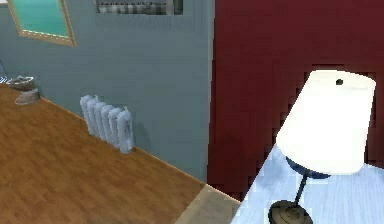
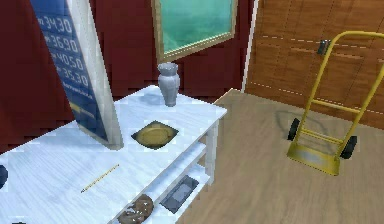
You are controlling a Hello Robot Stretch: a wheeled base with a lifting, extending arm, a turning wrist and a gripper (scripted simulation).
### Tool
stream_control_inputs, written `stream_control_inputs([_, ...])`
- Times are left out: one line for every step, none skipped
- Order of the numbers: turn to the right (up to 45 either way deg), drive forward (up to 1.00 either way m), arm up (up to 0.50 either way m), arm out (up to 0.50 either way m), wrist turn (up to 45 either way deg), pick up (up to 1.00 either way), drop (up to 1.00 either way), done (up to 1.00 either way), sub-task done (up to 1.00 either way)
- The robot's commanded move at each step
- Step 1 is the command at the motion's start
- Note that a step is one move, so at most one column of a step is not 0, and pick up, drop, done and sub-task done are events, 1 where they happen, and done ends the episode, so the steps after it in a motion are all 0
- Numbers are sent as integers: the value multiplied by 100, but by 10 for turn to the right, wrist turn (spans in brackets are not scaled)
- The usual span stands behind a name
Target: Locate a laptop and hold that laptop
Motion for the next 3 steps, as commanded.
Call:
stream_control_inputs([0, 0, 0, 50, 0, 0, 0, 0, 0])
stream_control_inputs([0, 0, 0, 0, 450, 0, 0, 0, 0])
stream_control_inputs([0, 0, 0, 0, 450, 0, 0, 0, 0])
